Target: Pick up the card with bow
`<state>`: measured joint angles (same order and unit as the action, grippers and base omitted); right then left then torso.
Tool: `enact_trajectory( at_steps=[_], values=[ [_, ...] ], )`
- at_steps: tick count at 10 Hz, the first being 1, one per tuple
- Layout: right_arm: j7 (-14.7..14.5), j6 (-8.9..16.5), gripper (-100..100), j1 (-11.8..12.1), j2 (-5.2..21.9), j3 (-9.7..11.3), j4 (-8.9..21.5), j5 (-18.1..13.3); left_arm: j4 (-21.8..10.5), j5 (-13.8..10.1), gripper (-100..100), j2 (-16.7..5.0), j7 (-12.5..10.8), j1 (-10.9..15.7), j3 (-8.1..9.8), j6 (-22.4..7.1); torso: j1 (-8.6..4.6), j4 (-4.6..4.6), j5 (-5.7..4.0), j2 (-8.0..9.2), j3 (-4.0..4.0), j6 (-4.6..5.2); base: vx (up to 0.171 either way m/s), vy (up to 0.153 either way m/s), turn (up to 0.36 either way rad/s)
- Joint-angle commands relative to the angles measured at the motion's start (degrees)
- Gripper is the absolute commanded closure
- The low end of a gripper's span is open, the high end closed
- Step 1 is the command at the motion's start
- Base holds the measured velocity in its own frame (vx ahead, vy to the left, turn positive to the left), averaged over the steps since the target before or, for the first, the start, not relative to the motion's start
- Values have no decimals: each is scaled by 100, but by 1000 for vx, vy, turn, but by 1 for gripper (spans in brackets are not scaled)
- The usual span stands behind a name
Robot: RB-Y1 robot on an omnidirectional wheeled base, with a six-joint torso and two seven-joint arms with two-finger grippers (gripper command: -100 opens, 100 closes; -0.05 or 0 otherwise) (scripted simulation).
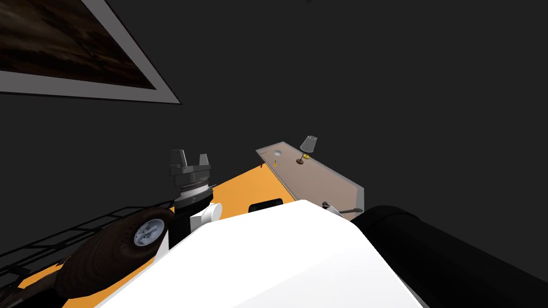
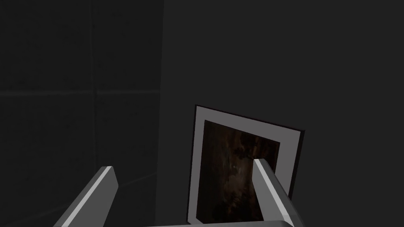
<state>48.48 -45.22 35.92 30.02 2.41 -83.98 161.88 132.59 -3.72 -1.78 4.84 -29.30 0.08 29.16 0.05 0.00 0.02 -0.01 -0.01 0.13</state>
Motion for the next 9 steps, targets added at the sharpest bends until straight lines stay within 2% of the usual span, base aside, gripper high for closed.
enact_trajectory(
  at_steps=[1,3,4,5,6,8,9],
  values=[
    [204,-91,-100,68,80,26,250,286,0,0,0,0,0,0,0,0,0,0,0,0,0,0,13,-7,285],
    [204,-91,-100,68,80,26,250,705,0,0,0,0,0,0,0,0,-11,-1,-2,-6,-3,-1,13,-23,102],
    [204,-91,-100,68,80,26,250,789,0,0,0,0,0,0,0,0,-8,-1,-2,-4,-2,2,2,-4,-25],
    [404,-183,-100,145,152,52,482,1003,0,0,0,0,0,0,0,0,-3,0,-1,-2,-1,1,10,-10,321],
    [404,-183,-100,145,152,52,482,1175,0,0,0,0,0,1,-1,0,-6,0,0,-3,-2,-5,14,-24,192],
    [404,-183,-100,145,152,52,482,1451,0,0,0,0,0,-1,1,0,-8,-1,-2,-4,-2,2,4,-10,-37],
    [599,-272,-100,222,219,77,708,1677,0,0,0,0,0,0,0,0,-3,0,-1,-2,-1,1,14,-9,357]
  ],
)
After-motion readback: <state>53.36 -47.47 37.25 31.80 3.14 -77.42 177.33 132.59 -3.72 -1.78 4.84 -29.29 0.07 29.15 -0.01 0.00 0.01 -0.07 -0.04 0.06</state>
